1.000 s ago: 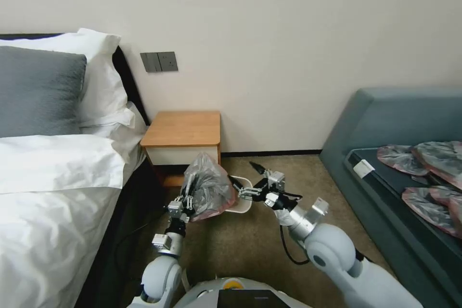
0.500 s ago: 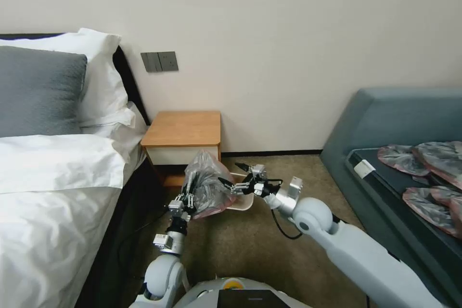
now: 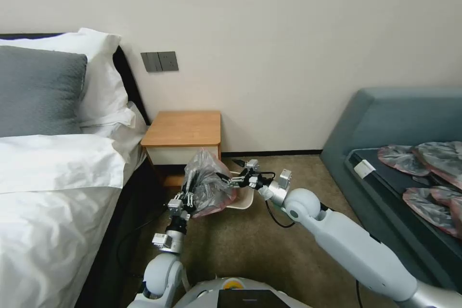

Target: Pick up the garbage bag from the table and place it over the trash can.

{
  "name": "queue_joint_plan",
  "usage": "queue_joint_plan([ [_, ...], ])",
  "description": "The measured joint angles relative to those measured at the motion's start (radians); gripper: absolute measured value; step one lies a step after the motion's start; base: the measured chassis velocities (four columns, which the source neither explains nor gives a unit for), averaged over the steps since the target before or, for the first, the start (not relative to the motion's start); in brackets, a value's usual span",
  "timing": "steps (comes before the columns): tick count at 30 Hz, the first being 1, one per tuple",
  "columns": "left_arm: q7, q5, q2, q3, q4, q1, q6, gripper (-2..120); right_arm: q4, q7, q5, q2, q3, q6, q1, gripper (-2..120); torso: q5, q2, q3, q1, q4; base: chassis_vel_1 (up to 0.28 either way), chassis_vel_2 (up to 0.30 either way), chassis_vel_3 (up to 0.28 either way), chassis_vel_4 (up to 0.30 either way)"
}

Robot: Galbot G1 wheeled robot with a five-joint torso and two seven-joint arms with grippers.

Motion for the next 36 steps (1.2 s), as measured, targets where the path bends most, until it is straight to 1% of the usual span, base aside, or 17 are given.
queue_joint_plan([
  [4, 0.000, -0.001, 0.000, 0.000, -0.005, -0.002, 0.000, 11, -0.007, -0.007, -0.017, 0.001, -0.014, 0.003, 0.012, 100, 0.0000, 0.000, 0.000, 0.000, 0.0000, 0.000, 0.000, 0.000, 0.000],
  [6, 0.000, -0.002, -0.002, 0.000, -0.007, -0.002, 0.000, 11, -0.010, -0.007, -0.020, 0.002, -0.020, 0.003, 0.022, 93, 0.0000, 0.000, 0.000, 0.000, 0.0001, 0.000, 0.000, 0.000, 0.000],
  [7, 0.000, -0.002, -0.002, 0.000, -0.007, -0.002, 0.000, 11, -0.010, -0.007, -0.020, 0.002, -0.020, 0.003, 0.022, 93, 0.0000, 0.000, 0.000, 0.000, 0.0001, 0.000, 0.000, 0.000, 0.000],
  [10, -0.001, -0.002, -0.006, -0.001, -0.007, -0.002, 0.001, 11, -0.013, -0.008, -0.033, 0.007, -0.024, 0.008, 0.023, 77, 0.0000, 0.000, 0.000, 0.000, 0.0000, 0.000, 0.000, 0.000, 0.000],
  [11, -0.001, -0.002, -0.006, -0.001, -0.007, -0.002, 0.001, 11, -0.013, -0.008, -0.033, 0.007, -0.024, 0.008, 0.023, 77, 0.0000, 0.000, 0.000, 0.000, 0.0000, 0.000, 0.000, 0.000, 0.000],
  [13, -0.002, -0.002, -0.007, -0.001, -0.007, -0.003, 0.002, 11, -0.012, -0.008, -0.036, 0.009, -0.022, 0.010, 0.017, 67, 0.0001, 0.000, 0.000, 0.000, 0.0001, 0.000, 0.000, 0.000, 0.000],
  [14, -0.002, -0.002, -0.007, -0.001, -0.007, -0.003, 0.002, 11, -0.012, -0.008, -0.036, 0.009, -0.022, 0.010, 0.017, 67, 0.0001, 0.000, 0.000, 0.000, 0.0001, 0.000, 0.000, 0.000, 0.000],
  [16, -0.003, -0.003, -0.008, -0.001, -0.007, -0.008, 0.005, 11, -0.008, -0.009, -0.043, 0.007, -0.018, 0.014, 0.007, 55, 0.0000, 0.000, 0.000, 0.000, 0.0000, 0.000, 0.000, 0.000, 0.000],
  [18, -0.003, -0.003, -0.008, -0.001, -0.007, -0.009, 0.005, 11, -0.007, -0.010, -0.046, 0.005, -0.016, 0.016, 0.002, 52, 0.0001, 0.000, 0.000, 0.000, 0.0000, 0.000, 0.000, 0.000, 0.000],
  [20, -0.004, -0.004, -0.010, 0.000, -0.007, -0.011, 0.007, 11, -0.004, -0.013, -0.050, 0.002, -0.010, 0.019, -0.005, 41, 0.0000, 0.000, 0.000, 0.000, 0.0000, 0.000, 0.000, 0.000, 0.000],
  [21, -0.004, -0.004, -0.010, 0.000, -0.007, -0.011, 0.007, 11, -0.004, -0.013, -0.050, 0.002, -0.010, 0.019, -0.005, 41, 0.0000, 0.000, 0.000, 0.000, 0.0000, 0.000, 0.000, 0.000, 0.000],
  [24, -0.004, -0.004, -0.010, 0.001, -0.004, -0.013, 0.007, 11, -0.003, -0.017, -0.056, 0.002, -0.005, 0.023, -0.008, 25, 0.0000, 0.000, 0.000, 0.000, 0.0000, 0.000, 0.000, 0.000, 0.000],
  [26, -0.004, -0.004, -0.010, 0.002, -0.003, -0.014, 0.007, 11, -0.003, -0.017, -0.056, 0.002, -0.005, 0.024, -0.008, 25, 0.0000, 0.000, 0.000, 0.000, 0.0000, 0.000, 0.000, 0.000, 0.000],
  [29, -0.005, -0.005, -0.011, 0.002, -0.002, -0.016, 0.008, 11, -0.003, -0.018, -0.060, -0.003, -0.003, 0.027, -0.008, 8, 0.0000, 0.000, 0.000, 0.000, 0.0000, 0.000, 0.000, 0.000, 0.000],
  [30, -0.005, -0.005, -0.011, 0.002, -0.002, -0.016, 0.008, 11, -0.003, -0.018, -0.060, -0.003, -0.003, 0.027, -0.008, 8, 0.0000, 0.000, 0.000, 0.000, 0.0000, 0.000, 0.000, 0.000, 0.000],
  [32, -0.005, -0.005, -0.010, 0.001, 0.000, -0.016, 0.008, 11, -0.003, -0.020, -0.061, -0.004, 0.001, 0.029, -0.008, 0, 0.0000, 0.000, 0.000, 0.000, 0.0000, 0.000, 0.000, 0.000, 0.000],
  [36, -0.004, -0.005, -0.009, 0.000, 0.001, -0.018, 0.008, 11, -0.006, -0.026, -0.064, -0.004, 0.013, 0.035, -0.005, 0, 0.0000, 0.000, 0.000, 0.000, 0.0000, 0.000, 0.000, 0.000, 0.000],
])
